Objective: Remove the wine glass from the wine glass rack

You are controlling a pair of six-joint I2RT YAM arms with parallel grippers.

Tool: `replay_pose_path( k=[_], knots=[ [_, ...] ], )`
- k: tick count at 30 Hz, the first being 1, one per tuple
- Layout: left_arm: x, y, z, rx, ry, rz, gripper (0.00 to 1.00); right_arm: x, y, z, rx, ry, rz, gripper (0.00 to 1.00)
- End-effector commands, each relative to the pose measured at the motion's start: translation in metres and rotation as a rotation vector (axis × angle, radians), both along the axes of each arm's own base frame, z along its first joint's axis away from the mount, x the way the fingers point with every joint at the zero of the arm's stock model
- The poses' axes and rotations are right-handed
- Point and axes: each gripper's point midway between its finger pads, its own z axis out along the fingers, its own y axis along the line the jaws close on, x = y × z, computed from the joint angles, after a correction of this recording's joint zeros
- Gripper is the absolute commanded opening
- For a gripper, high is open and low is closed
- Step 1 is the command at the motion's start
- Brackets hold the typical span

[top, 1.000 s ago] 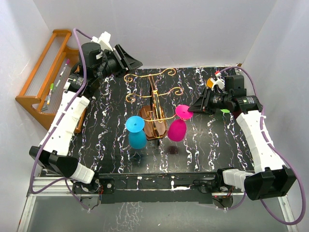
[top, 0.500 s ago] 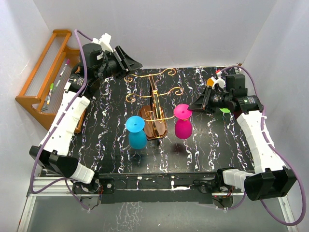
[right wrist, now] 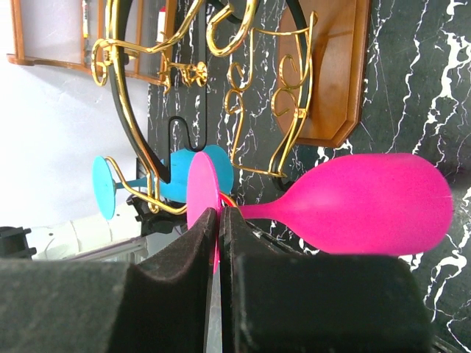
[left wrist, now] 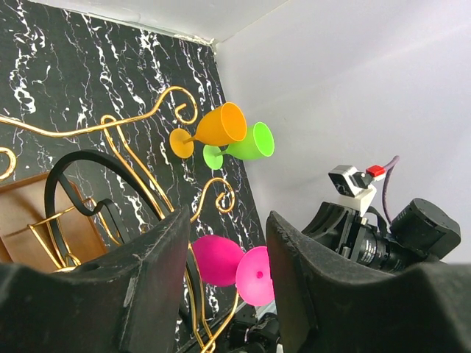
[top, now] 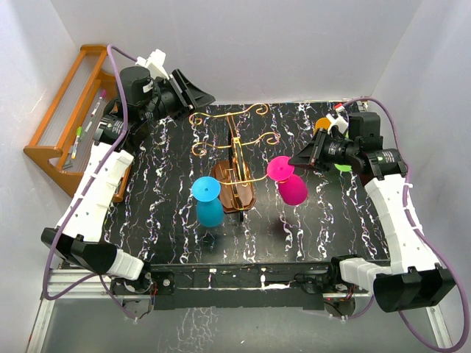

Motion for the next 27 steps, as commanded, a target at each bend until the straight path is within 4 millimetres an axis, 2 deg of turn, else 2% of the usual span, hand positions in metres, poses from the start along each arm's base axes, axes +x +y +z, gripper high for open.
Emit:
replay_pose_path(
  k=[1, 6, 16, 20, 23, 27],
  knots=[
    [-0.016, 0.006, 0.021, -0.013, -0.057, -0.003, 0.44, -0.001, 0.006, 0.035, 0.050, -0.135, 0.020, 0.08],
    [-0.017, 0.005, 0.022, -0.016, -0.055, -0.007, 0.44, -0.006, 0.010, 0.045, 0.090, -0.177, 0.039, 0.08],
    [-0.024, 0.003, 0.026, -0.030, -0.056, -0.032, 0.43, -0.017, 0.024, 0.043, 0.190, -0.159, 0.138, 0.08],
    [-0.027, 0.002, 0.030, -0.039, -0.066, -0.047, 0.43, -0.022, 0.028, 0.049, 0.216, -0.167, 0.181, 0.08],
    [-0.027, 0.002, 0.029, -0.038, -0.062, -0.045, 0.43, -0.027, 0.030, 0.053, 0.232, -0.167, 0.215, 0.08],
    [-0.027, 0.002, 0.026, -0.043, -0.058, -0.045, 0.43, -0.035, 0.032, 0.049, 0.228, -0.146, 0.255, 0.08]
  ],
)
